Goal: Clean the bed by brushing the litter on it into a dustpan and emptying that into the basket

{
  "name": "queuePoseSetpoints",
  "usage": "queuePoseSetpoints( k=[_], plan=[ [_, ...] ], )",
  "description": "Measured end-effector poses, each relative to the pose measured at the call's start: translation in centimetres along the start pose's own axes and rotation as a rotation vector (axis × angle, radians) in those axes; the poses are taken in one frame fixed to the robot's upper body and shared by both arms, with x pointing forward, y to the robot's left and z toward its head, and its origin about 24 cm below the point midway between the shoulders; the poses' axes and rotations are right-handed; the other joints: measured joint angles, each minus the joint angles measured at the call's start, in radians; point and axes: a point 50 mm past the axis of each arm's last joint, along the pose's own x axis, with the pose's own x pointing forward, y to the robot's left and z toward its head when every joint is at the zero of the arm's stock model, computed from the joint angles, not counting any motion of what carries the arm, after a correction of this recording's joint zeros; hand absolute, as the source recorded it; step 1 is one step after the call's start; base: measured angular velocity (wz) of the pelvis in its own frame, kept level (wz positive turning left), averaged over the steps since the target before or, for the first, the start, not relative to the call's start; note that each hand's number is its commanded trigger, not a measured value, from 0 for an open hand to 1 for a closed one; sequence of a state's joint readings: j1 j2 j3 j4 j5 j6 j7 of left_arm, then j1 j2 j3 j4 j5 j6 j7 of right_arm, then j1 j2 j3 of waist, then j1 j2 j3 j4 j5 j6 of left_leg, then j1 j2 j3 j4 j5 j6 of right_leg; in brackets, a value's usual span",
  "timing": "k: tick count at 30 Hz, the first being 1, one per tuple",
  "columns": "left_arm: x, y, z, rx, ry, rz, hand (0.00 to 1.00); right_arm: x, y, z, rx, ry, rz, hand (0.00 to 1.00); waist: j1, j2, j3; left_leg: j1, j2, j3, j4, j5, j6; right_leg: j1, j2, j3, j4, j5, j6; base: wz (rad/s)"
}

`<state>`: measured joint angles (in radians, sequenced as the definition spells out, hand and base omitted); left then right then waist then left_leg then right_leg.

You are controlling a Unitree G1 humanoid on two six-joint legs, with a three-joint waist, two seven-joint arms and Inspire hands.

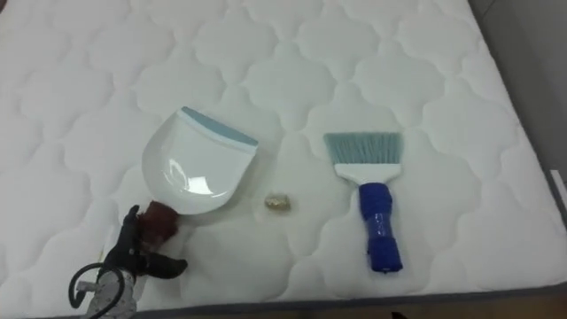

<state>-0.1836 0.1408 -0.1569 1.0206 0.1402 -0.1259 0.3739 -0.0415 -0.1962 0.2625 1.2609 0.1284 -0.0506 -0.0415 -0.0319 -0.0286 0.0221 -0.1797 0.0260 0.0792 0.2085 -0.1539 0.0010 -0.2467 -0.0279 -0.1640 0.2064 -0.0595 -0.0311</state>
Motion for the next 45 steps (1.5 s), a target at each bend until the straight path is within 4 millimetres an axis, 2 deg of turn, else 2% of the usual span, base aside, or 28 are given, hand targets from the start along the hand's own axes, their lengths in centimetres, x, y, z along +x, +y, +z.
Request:
queuePoseSetpoints(
  k=[9,16,22,37,39,40,41,42,44,45],
  plan=[
    [0.8,1.5,-0.4,0.030,0.046,-0.007,0.00,0.0,-0.1,-0.3,0.035,0.029,-0.002,0.00,-0.017,0.003,0.0001,-0.007,-0.001,-0.002,0.027,-0.016,0.004,0.000,-0.004,-0.009,0.012,-0.008,0.005,0.01],
    [1.6,1.9,0.8,0.036,0.037,-0.022,0.00,0.0,-0.2,-0.3,0.048,0.029,-0.004,0.00,-0.017,0.010,-0.0013,-0.008,-0.001,0.001,0.030,-0.021,0.006,0.001,-0.007,-0.016,0.015,-0.014,0.008,0.03],
    [1.5,1.6,0.2,0.047,0.072,-0.048,0.00,0.0,-0.5,-0.3,0.064,0.028,-0.003,0.00,-0.027,0.021,0.0003,-0.006,0.000,0.001,0.028,-0.023,0.006,0.000,-0.007,-0.018,0.021,-0.017,0.007,0.00],
    [1.4,1.5,-0.3,0.056,0.098,-0.059,0.00,0.1,-0.8,-0.1,0.073,0.024,-0.011,0.00,-0.047,0.024,0.0002,-0.042,-0.009,0.002,0.061,-0.024,0.006,-0.060,-0.026,-0.009,0.109,-0.057,0.003,0.01],
    [1.4,1.5,-0.5,0.061,0.107,-0.061,0.14,0.1,-0.8,-0.1,0.072,0.026,-0.011,0.00,-0.046,0.023,0.0004,-0.042,-0.009,0.003,0.063,-0.024,0.006,-0.063,-0.026,-0.005,0.113,-0.058,0.002,-0.05],
    [1.4,1.5,-0.5,0.062,0.110,-0.063,0.40,0.0,-0.8,-0.1,0.072,0.027,-0.011,0.00,-0.047,0.023,0.0009,-0.041,-0.009,0.007,0.063,-0.024,0.006,-0.065,-0.027,-0.003,0.116,-0.059,0.002,-0.07],
    [1.4,1.5,-0.5,0.063,0.112,-0.066,0.76,0.0,-0.8,-0.2,0.073,0.027,-0.011,0.00,-0.047,0.022,0.0012,-0.041,-0.009,0.011,0.063,-0.024,0.006,-0.067,-0.028,-0.003,0.118,-0.060,0.002,-0.08],
    [1.4,1.5,-0.5,0.066,0.116,-0.072,0.87,0.0,-0.7,-0.2,0.079,0.029,-0.012,0.00,-0.047,0.022,0.0018,-0.041,-0.009,0.015,0.063,-0.024,0.006,-0.069,-0.028,-0.002,0.118,-0.061,0.002,-0.08],
    [1.4,1.5,-0.4,0.069,0.123,-0.075,1.00,0.0,-0.7,-0.3,0.095,0.041,-0.012,0.00,-0.047,0.022,0.0021,-0.041,-0.009,0.018,0.064,-0.024,0.006,-0.070,-0.028,0.000,0.119,-0.060,0.002,-0.05],
    [1.5,1.7,-0.4,0.072,0.124,-0.067,1.00,0.0,-0.7,-0.4,0.102,0.049,-0.012,0.00,-0.046,0.023,0.0026,-0.040,-0.009,0.020,0.064,-0.024,0.006,-0.070,-0.028,0.000,0.119,-0.060,0.002,0.00]
  ],
)
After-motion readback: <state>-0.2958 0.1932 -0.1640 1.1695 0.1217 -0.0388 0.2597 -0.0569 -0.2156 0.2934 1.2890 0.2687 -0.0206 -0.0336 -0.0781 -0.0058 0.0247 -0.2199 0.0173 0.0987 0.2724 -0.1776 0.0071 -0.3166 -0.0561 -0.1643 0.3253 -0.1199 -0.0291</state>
